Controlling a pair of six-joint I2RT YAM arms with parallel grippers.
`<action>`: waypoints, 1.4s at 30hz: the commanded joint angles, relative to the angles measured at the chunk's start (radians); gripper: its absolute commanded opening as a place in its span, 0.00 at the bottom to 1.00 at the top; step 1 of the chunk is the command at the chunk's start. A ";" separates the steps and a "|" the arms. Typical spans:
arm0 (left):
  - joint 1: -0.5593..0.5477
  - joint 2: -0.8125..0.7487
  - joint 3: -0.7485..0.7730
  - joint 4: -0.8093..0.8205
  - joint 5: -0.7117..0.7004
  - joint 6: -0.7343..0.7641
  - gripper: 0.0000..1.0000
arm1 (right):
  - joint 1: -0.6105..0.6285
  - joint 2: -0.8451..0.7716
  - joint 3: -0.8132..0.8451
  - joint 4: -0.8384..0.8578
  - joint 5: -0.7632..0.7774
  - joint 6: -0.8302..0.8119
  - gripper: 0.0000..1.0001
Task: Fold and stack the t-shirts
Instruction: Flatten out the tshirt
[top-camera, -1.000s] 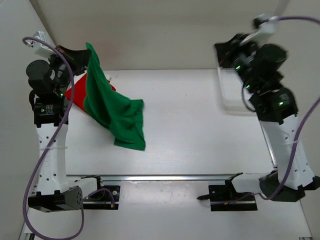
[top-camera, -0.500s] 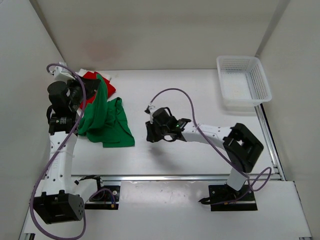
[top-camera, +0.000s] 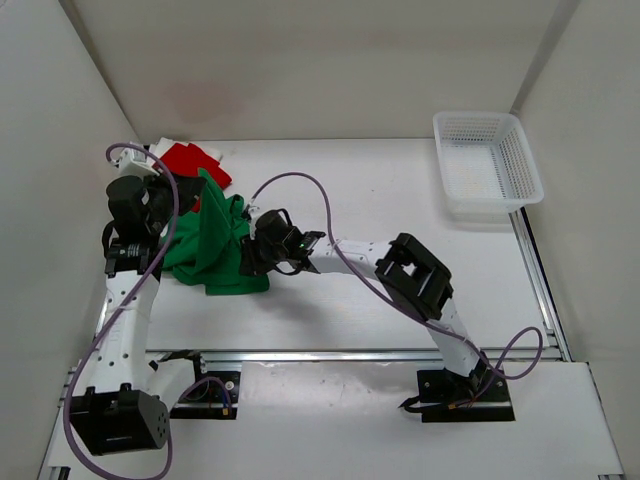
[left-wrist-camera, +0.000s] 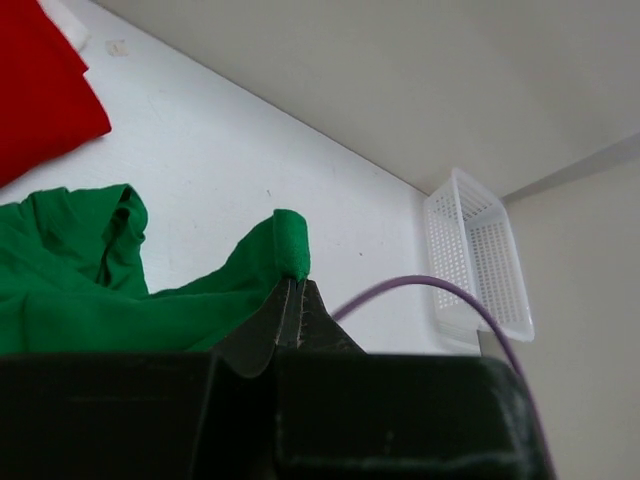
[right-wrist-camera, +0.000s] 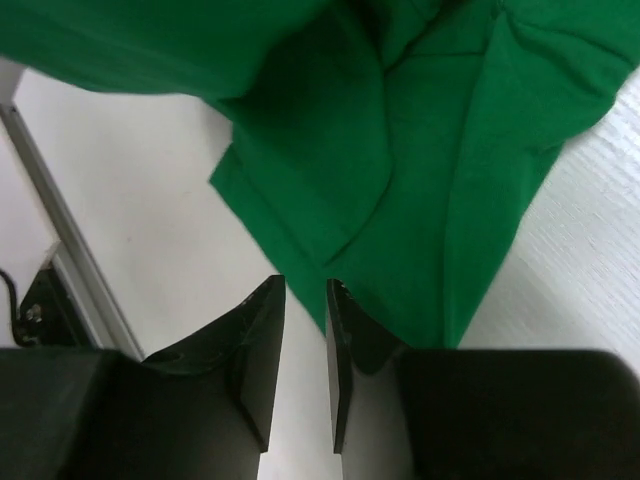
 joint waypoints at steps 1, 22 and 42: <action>-0.042 -0.036 0.100 -0.069 -0.072 0.065 0.00 | 0.003 0.051 0.077 -0.024 -0.002 0.045 0.22; -0.095 -0.041 0.077 -0.106 -0.175 0.067 0.00 | 0.048 0.195 0.233 -0.161 0.047 0.095 0.29; -0.125 -0.035 -0.008 -0.016 -0.127 0.093 0.00 | -0.001 -0.183 -0.145 -0.017 0.142 0.077 0.00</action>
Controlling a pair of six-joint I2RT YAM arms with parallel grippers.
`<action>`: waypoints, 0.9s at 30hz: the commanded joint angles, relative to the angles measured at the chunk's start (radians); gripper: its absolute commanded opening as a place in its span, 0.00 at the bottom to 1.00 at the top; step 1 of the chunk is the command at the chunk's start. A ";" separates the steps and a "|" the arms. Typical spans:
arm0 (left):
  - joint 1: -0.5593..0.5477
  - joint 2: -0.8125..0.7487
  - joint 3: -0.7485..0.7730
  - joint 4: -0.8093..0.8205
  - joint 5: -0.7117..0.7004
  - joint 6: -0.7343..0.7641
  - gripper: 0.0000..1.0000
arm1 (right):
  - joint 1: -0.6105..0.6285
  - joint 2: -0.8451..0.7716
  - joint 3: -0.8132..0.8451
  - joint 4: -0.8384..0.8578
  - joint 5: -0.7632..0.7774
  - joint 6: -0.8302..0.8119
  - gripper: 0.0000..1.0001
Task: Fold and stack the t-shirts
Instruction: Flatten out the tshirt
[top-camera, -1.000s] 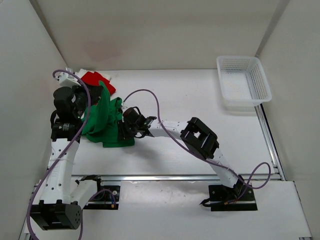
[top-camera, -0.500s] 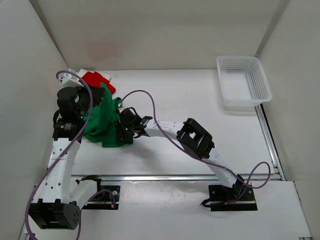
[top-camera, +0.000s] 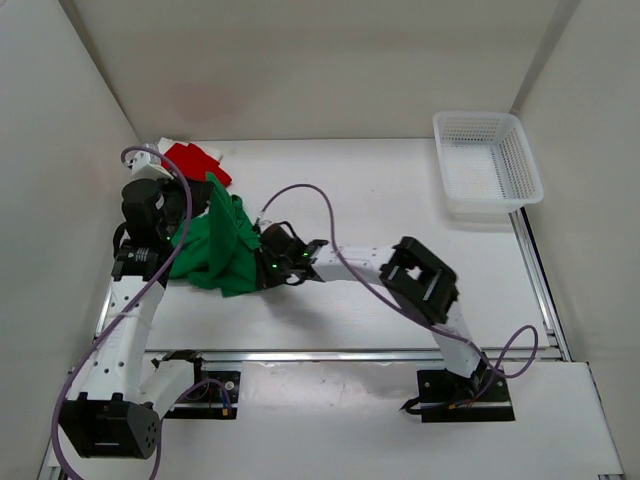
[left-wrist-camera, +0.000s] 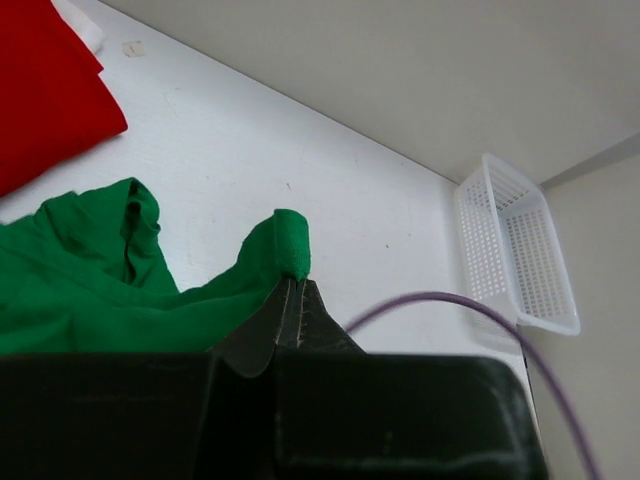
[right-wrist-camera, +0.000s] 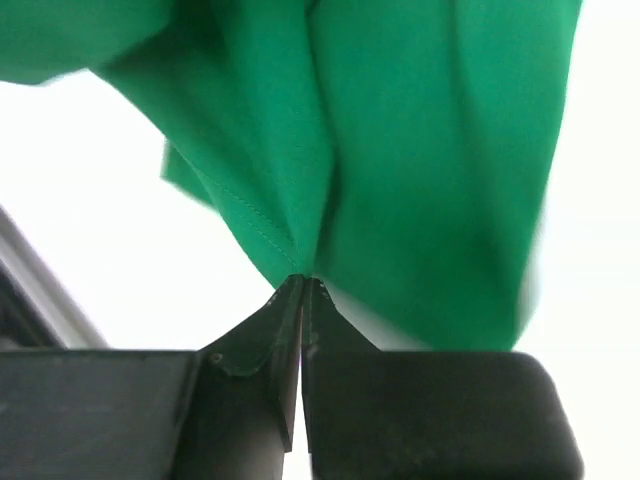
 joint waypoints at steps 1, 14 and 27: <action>0.010 -0.004 -0.040 0.079 0.054 0.000 0.00 | -0.048 -0.292 -0.171 0.114 0.047 -0.002 0.00; 0.068 0.181 0.053 0.182 0.213 -0.157 0.00 | -0.386 -1.175 -0.442 -0.216 0.321 -0.178 0.00; 0.260 0.091 0.406 0.066 0.304 -0.207 0.00 | -0.304 -1.029 0.468 -0.571 0.573 -0.458 0.00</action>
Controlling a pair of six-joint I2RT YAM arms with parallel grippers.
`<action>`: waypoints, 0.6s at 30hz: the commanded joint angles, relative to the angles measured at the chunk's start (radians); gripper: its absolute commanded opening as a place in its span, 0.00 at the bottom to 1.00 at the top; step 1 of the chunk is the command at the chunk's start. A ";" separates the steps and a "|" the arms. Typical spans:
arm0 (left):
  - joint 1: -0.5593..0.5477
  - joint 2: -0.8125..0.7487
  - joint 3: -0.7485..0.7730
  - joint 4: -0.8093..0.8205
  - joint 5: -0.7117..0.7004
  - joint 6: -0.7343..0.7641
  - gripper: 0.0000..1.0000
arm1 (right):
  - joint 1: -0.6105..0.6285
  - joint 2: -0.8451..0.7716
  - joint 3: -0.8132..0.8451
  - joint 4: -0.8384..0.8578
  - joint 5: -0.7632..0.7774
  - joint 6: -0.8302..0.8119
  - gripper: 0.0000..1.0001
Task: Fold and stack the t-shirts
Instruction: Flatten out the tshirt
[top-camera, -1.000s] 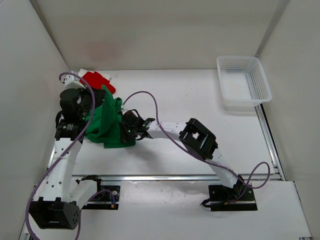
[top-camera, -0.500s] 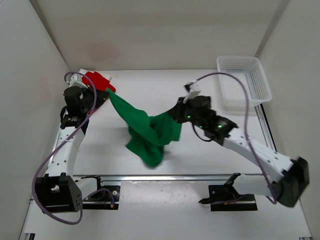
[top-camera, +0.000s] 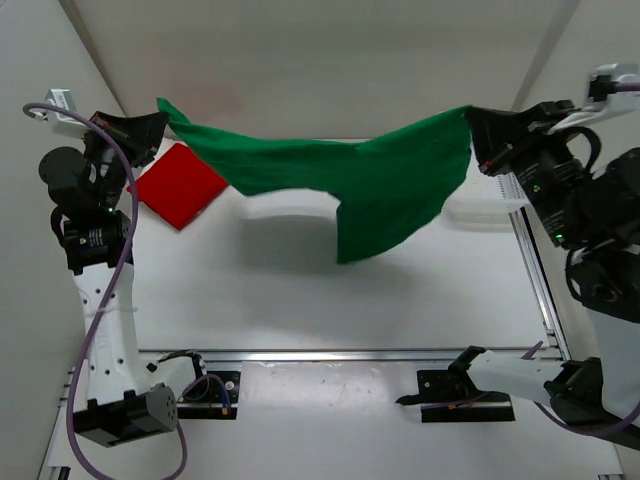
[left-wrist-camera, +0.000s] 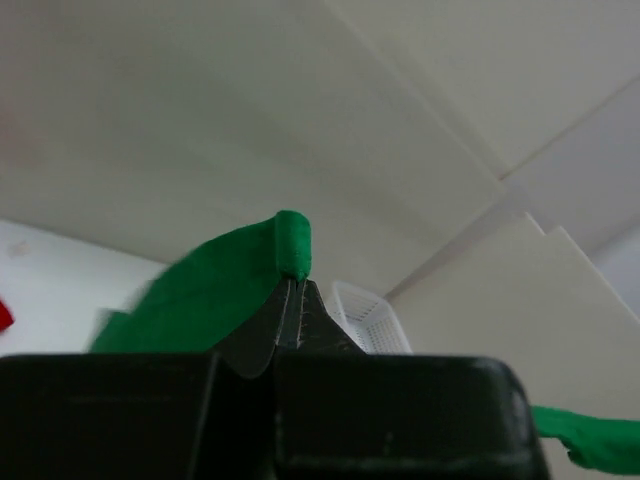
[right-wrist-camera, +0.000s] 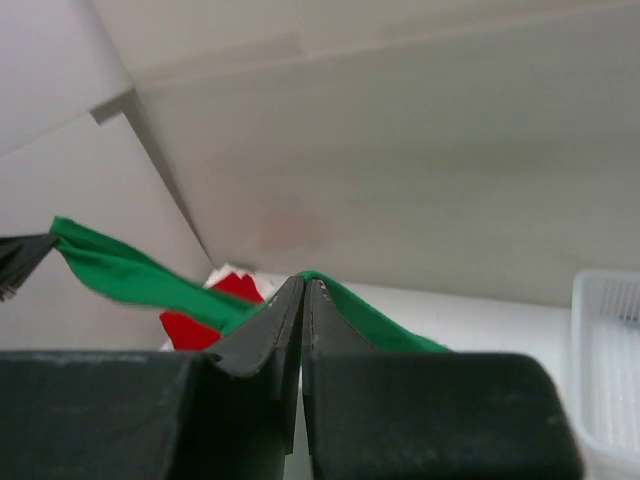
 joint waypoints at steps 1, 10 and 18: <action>-0.012 -0.018 0.014 -0.063 0.005 0.025 0.00 | 0.072 0.077 0.099 -0.050 0.150 -0.122 0.00; -0.061 0.016 -0.191 -0.008 -0.176 0.095 0.00 | -0.594 0.219 -0.142 0.137 -0.659 0.035 0.00; -0.185 0.323 -0.106 0.089 -0.270 0.083 0.00 | -0.645 0.847 0.479 -0.015 -0.735 -0.002 0.00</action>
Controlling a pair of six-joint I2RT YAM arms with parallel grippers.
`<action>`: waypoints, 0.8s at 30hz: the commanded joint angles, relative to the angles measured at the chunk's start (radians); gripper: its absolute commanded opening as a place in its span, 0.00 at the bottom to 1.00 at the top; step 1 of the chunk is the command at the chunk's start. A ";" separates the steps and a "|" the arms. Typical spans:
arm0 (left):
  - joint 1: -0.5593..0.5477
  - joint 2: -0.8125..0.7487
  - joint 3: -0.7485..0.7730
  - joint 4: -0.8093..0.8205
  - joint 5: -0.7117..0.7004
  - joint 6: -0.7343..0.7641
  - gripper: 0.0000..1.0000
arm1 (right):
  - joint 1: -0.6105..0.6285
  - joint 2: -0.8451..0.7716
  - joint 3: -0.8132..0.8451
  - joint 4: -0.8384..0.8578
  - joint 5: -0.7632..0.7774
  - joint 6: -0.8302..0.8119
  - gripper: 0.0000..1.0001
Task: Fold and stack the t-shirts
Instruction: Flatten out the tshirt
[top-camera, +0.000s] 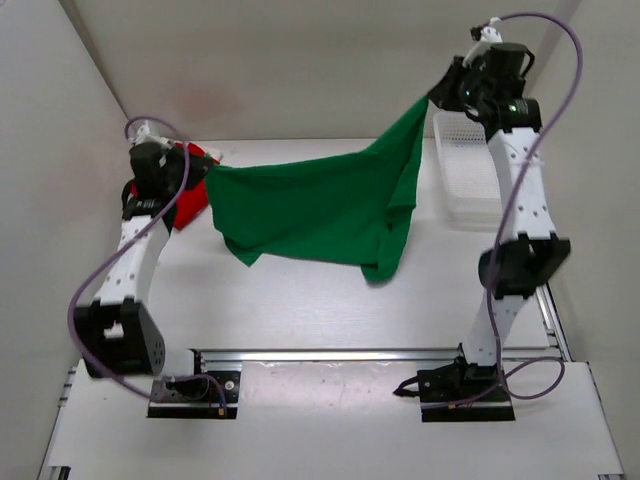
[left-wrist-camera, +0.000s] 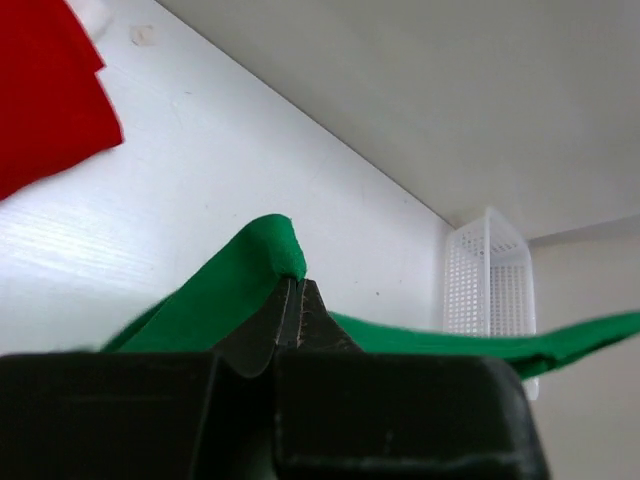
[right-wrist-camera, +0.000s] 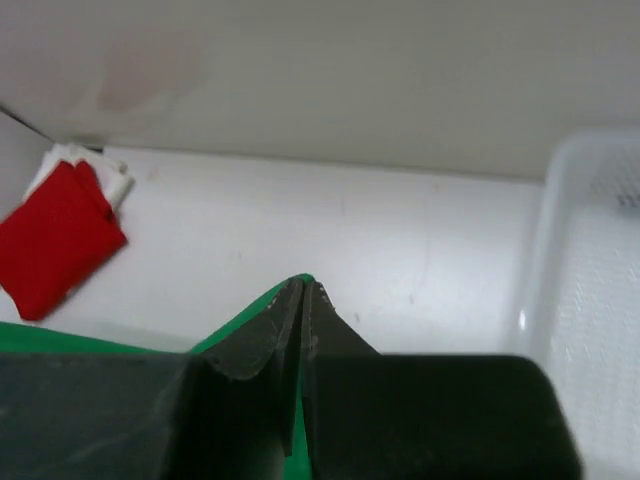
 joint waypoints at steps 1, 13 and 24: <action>-0.026 0.150 0.174 0.066 -0.044 0.003 0.00 | -0.011 0.142 0.268 0.068 -0.124 0.054 0.00; 0.050 0.351 0.849 -0.032 0.021 -0.042 0.00 | -0.169 0.058 0.370 0.520 -0.205 0.213 0.00; 0.031 -0.050 0.140 0.100 -0.209 0.095 0.00 | -0.034 -0.394 -0.595 0.444 0.053 -0.028 0.00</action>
